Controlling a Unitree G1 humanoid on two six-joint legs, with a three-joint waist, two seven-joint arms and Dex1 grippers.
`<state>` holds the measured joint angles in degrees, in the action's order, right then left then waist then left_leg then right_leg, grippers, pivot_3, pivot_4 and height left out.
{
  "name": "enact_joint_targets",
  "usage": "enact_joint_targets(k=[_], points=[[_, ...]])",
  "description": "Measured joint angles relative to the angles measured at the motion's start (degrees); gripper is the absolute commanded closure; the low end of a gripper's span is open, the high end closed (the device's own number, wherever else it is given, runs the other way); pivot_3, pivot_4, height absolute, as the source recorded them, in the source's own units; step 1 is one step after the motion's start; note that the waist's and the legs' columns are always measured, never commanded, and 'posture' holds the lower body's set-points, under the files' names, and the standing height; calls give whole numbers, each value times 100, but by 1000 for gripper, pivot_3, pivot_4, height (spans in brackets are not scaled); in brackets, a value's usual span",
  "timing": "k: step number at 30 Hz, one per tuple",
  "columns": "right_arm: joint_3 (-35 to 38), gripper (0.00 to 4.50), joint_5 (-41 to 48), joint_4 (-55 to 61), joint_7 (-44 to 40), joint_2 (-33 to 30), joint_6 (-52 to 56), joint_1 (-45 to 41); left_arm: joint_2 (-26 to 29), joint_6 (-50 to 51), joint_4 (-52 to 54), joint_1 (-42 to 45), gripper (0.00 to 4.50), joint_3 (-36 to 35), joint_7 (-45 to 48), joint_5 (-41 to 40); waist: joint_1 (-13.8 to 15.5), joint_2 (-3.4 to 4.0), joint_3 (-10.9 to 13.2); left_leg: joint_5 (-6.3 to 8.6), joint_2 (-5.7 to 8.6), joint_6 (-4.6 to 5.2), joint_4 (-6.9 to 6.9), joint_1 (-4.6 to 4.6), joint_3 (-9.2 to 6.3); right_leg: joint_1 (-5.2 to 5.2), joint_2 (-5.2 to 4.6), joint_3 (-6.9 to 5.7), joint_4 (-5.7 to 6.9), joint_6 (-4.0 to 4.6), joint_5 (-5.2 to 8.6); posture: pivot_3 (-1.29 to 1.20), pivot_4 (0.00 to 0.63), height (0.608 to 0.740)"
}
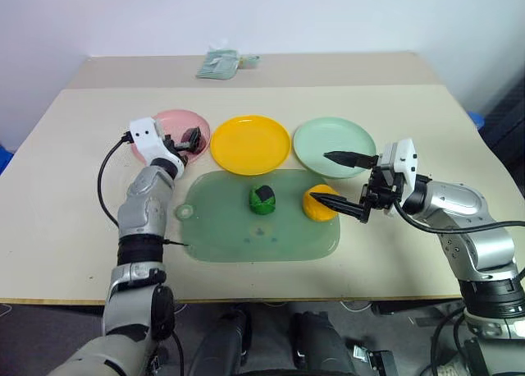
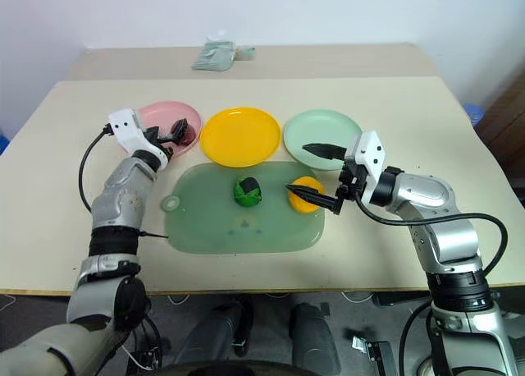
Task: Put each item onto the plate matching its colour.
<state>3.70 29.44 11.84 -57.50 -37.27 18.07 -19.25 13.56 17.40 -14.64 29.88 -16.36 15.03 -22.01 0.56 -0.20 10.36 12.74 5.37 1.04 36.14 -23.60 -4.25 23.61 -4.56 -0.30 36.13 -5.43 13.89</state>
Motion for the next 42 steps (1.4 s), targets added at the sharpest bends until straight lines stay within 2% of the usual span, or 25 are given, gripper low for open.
enact_joint_targets(k=[5, 12, 18, 23, 33, 42], points=[[-35, 0, -8, -18, 44, 92, -41, -14, 288, -117, 843, -841, 36, 50, 802, -161, 34, 0, 0, 3, -1, -10, 5, 0, -1, -5, -2, 0, -4, 7, -1, 0, 150, 740], [-218, 0, -109, -90, 48, 322, -118, -21, 1487, -27, 2203, -2435, 36, 439, 3219, -870, 11, 7, -1, 7, -8, -10, -5, 0, 2, 2, -3, 3, -8, 37, 14, 0, 150, 740], [-564, 0, -343, -113, 152, 539, -118, -155, 2018, -94, 2451, -2917, 36, 307, 4335, -1343, 9, 9, -1, 9, -8, -14, -6, 0, 3, 2, -4, 3, -13, 45, 18, 0, 150, 740], [-1141, 0, -952, -449, 595, 948, 9, -729, 2482, -532, 2296, -3146, 36, 71, 5306, -1378, -17, 10, -1, 5, -10, -7, -16, 0, 5, 18, -3, 3, -11, 52, 21, 0, 150, 740], [-2085, 0, -1752, -667, 713, 1108, 599, -1220, 2511, -714, 2140, -3309, 36, -32, 5772, -1386, 1, 9, -1, 9, -9, -14, -15, -3, 7, 42, -4, 3, -9, 52, 20, 0, 150, 740], [-2439, 0, -2139, -939, 586, 1173, 782, -1469, 2529, -777, 2201, -3641, 36, -92, 5872, -1386, -6, 9, -1, 9, -9, -14, -16, -4, 9, 45, -3, 4, -8, 52, 20, 0, 150, 740]])
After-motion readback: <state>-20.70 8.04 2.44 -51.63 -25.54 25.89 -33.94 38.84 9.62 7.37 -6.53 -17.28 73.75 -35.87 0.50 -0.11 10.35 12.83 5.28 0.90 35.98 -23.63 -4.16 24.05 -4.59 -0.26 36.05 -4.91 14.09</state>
